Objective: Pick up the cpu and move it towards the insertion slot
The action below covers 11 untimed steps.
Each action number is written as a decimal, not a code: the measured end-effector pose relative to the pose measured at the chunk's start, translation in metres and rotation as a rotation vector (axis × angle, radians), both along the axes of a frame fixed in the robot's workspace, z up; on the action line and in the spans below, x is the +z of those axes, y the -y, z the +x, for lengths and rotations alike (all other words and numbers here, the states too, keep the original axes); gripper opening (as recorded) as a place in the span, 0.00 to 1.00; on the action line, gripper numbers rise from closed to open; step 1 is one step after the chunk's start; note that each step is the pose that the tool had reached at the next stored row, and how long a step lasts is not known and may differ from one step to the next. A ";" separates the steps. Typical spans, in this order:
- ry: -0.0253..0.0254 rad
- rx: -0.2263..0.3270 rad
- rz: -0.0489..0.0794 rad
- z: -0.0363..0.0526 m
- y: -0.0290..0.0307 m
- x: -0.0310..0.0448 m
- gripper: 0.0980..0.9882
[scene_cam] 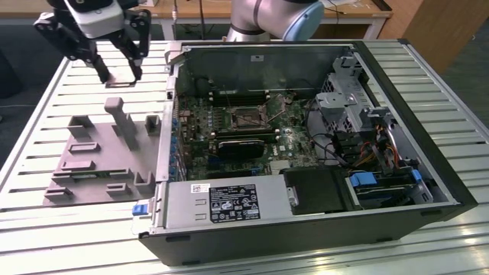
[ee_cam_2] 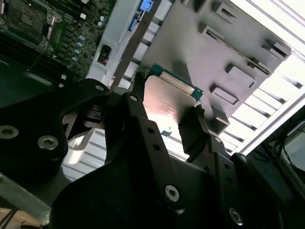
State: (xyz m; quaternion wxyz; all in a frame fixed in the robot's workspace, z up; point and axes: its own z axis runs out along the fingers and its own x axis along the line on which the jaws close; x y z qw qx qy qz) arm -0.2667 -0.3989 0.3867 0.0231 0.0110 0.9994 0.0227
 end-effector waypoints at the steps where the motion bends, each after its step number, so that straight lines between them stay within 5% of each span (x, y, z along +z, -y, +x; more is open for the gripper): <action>1: -0.0010 0.000 0.000 0.0045 0.0000 0.0000 0.49; 11: -0.0125 0.000 0.000 0.0501 0.0000 -0.0001 0.49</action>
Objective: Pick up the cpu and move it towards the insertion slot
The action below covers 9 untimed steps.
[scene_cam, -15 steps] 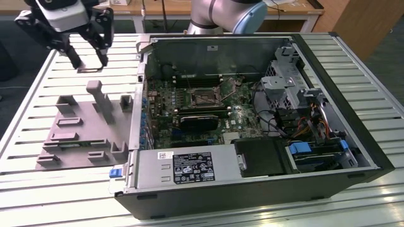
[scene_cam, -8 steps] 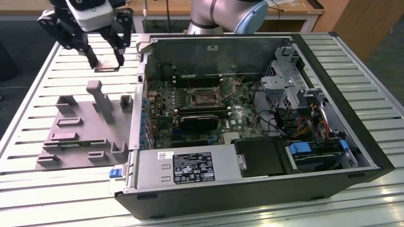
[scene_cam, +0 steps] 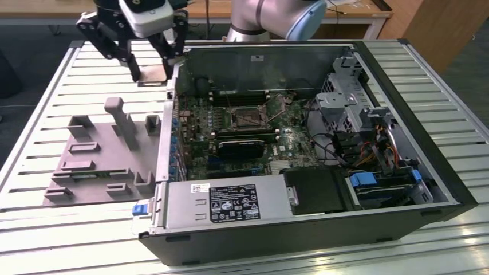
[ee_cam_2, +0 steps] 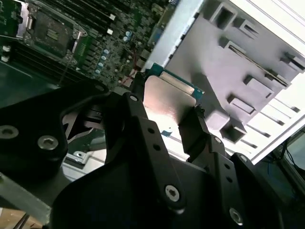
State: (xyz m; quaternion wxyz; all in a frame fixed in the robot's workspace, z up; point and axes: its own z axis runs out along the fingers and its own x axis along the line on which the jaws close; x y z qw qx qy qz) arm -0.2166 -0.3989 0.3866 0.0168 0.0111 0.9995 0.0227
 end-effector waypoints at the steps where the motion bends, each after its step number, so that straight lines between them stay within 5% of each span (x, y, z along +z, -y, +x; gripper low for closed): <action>1: -0.0012 0.000 0.000 0.0045 0.0000 0.0000 0.49; 9: -0.0110 0.000 0.000 0.0408 0.0000 0.0000 0.49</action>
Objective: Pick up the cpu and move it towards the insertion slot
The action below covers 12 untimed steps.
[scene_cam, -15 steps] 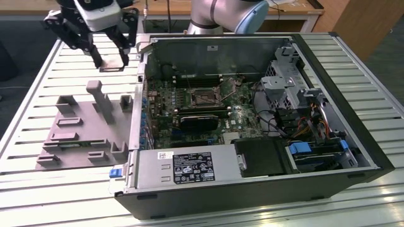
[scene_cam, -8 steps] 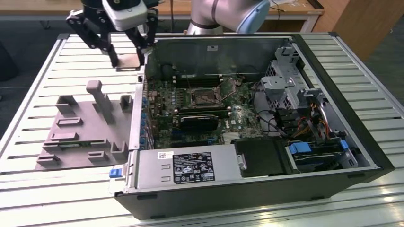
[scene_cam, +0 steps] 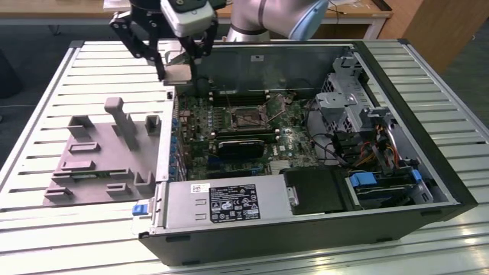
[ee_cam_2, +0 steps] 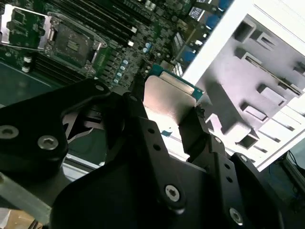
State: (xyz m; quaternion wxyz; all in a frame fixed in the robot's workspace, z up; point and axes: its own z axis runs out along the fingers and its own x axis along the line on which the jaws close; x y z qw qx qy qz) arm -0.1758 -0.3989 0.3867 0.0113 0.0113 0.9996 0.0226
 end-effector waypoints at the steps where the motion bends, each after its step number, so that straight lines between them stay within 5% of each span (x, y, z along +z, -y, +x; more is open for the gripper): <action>1: -0.0012 0.000 0.000 0.0044 0.0000 0.0001 0.49; 12: -0.0136 0.000 0.000 0.0547 0.0000 0.0000 0.49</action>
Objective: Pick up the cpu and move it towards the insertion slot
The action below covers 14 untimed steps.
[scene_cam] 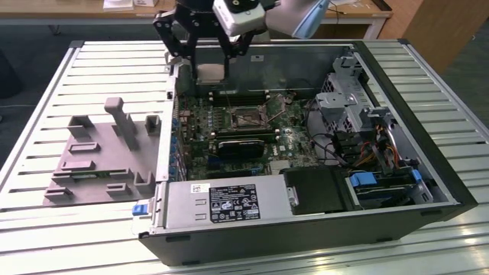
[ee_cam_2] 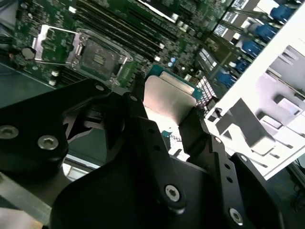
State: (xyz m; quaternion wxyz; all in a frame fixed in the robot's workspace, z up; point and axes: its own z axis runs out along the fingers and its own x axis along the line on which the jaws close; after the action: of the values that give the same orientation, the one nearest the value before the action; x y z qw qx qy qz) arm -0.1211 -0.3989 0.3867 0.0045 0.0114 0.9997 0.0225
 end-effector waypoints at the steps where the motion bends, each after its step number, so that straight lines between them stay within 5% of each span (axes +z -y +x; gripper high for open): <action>1: -0.0010 0.000 0.000 0.0045 0.0000 0.0000 0.49; 14: -0.0142 0.000 0.000 0.0636 0.0000 0.0000 0.49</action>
State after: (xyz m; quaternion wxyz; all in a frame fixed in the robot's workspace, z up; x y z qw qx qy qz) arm -0.0575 -0.3989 0.3867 -0.0026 0.0116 0.9997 0.0225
